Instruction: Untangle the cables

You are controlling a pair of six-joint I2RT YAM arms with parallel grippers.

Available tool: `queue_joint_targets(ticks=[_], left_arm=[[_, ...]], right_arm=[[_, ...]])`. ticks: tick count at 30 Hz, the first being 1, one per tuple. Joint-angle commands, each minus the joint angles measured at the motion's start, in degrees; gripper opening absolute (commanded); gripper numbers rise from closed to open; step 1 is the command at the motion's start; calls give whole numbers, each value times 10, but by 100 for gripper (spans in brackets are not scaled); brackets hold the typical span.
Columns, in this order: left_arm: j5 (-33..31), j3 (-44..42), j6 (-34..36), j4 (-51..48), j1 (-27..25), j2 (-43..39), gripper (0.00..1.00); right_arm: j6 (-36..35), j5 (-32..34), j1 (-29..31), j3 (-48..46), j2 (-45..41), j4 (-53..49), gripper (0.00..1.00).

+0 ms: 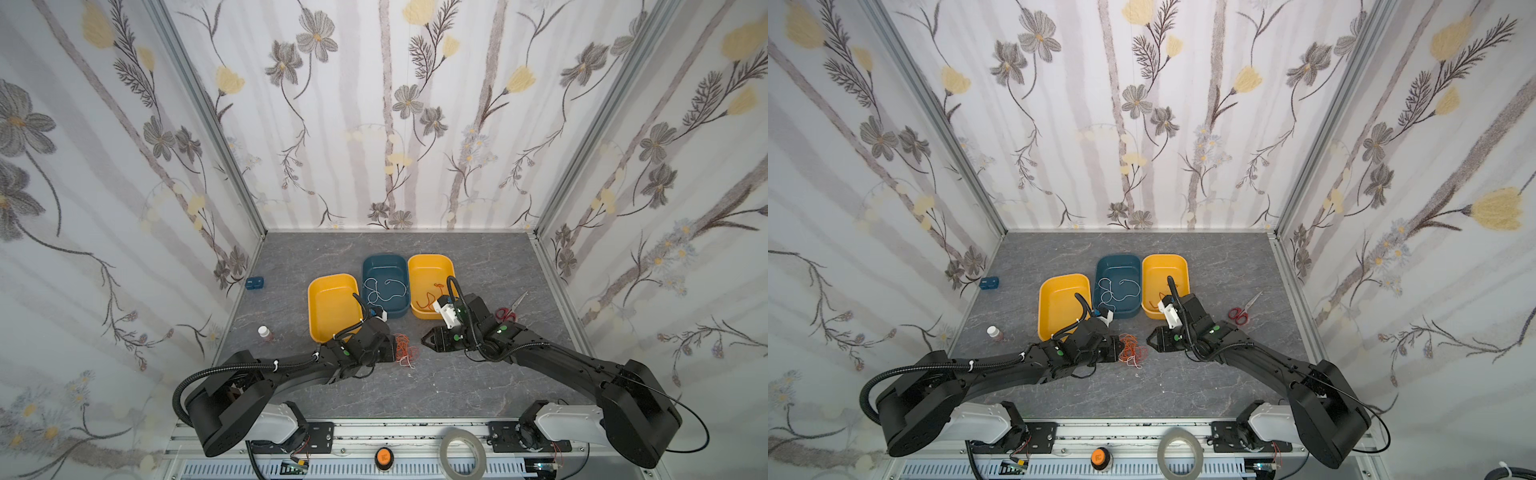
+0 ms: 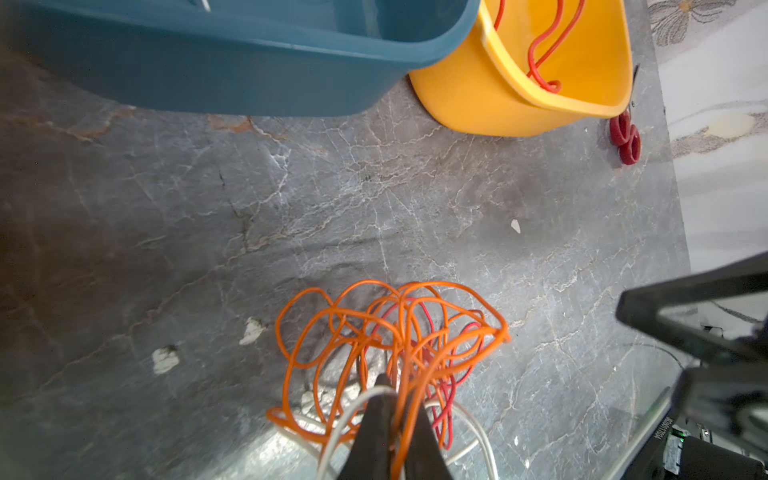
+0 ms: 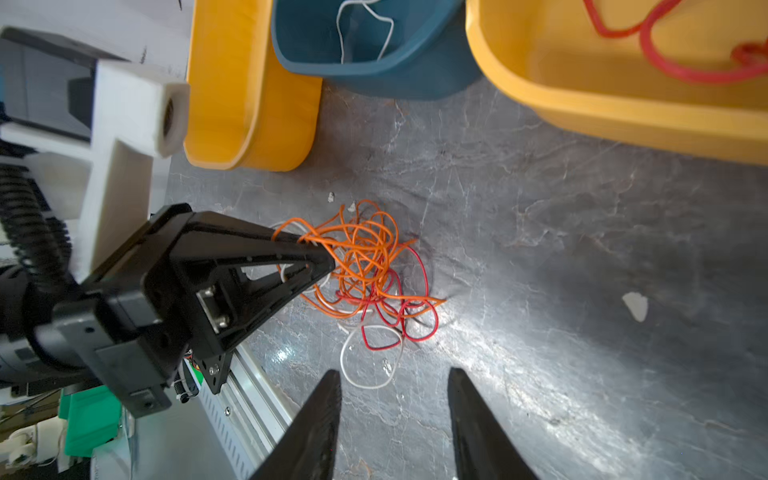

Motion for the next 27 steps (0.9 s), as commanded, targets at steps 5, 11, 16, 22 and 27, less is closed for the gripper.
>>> queue_joint_targets(ticks=[5, 11, 16, 22, 27], left_arm=[[-6, 15, -8, 18, 1, 23, 8], [-4, 14, -7, 18, 4, 28, 8], [-2, 12, -7, 21, 6, 26, 8], [-4, 7, -7, 21, 7, 20, 8], [-10, -1, -10, 18, 10, 8, 8]], right_arm=[[56, 5, 49, -28, 29, 100, 45], [62, 22, 99, -24, 75, 123, 46], [55, 49, 118, -17, 109, 112, 42], [54, 76, 121, -30, 101, 106, 19], [49, 143, 120, -36, 60, 45, 4]])
